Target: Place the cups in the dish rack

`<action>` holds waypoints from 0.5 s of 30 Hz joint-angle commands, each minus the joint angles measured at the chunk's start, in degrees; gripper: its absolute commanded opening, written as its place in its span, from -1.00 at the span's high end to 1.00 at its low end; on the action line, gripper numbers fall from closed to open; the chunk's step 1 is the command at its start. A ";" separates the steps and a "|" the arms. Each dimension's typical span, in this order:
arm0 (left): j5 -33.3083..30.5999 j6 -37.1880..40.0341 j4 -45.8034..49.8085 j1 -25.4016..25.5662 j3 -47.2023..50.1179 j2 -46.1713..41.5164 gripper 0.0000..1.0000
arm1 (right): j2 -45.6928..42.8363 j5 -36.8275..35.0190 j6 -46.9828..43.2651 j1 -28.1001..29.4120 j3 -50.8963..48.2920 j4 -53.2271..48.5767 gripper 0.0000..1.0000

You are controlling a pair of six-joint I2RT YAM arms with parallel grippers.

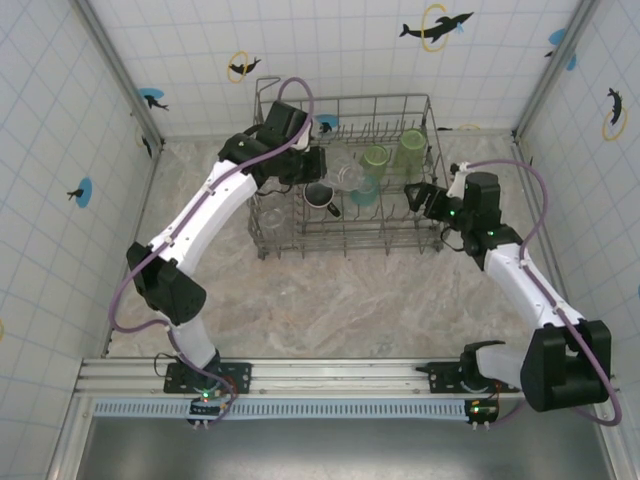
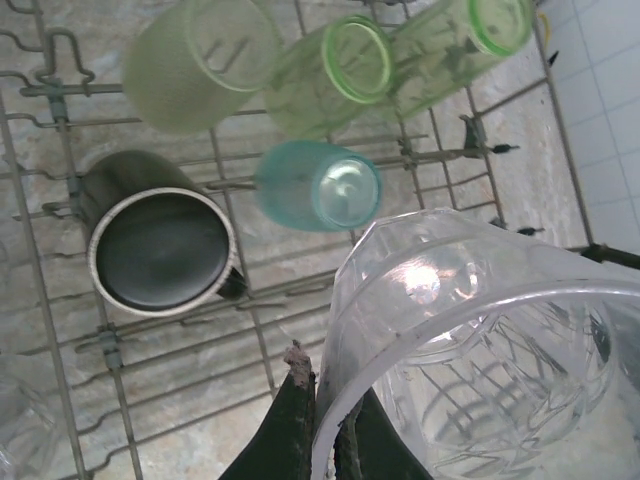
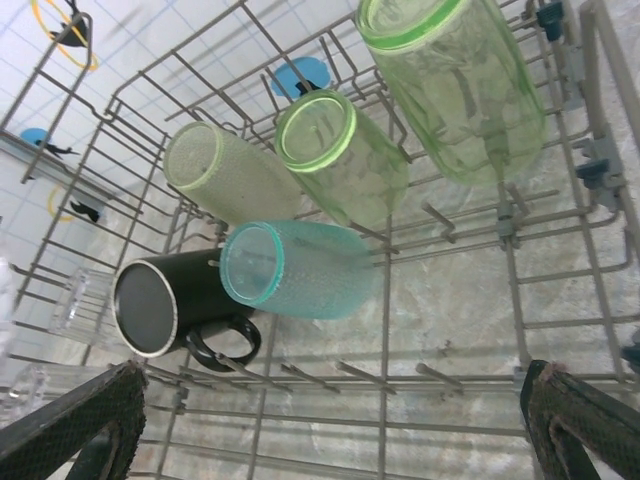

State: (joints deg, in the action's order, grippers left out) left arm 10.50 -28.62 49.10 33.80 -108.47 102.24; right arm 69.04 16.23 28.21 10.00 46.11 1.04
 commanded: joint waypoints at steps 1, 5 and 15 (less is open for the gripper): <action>6.39 -0.19 -8.63 -2.64 3.58 -2.26 1.00 | 1.66 2.89 3.27 0.16 2.79 6.00 -0.99; 11.11 -2.06 -14.73 -5.59 7.41 -2.26 1.00 | 3.73 3.76 5.60 1.20 3.79 8.86 -0.99; 23.76 -11.36 -33.54 -12.14 18.52 -2.95 1.00 | 9.47 7.49 11.72 4.28 6.01 18.21 -0.99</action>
State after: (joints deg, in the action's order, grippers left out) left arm 27.79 -35.35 25.82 23.24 -92.62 101.67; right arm 77.38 22.50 38.15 12.95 48.69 13.89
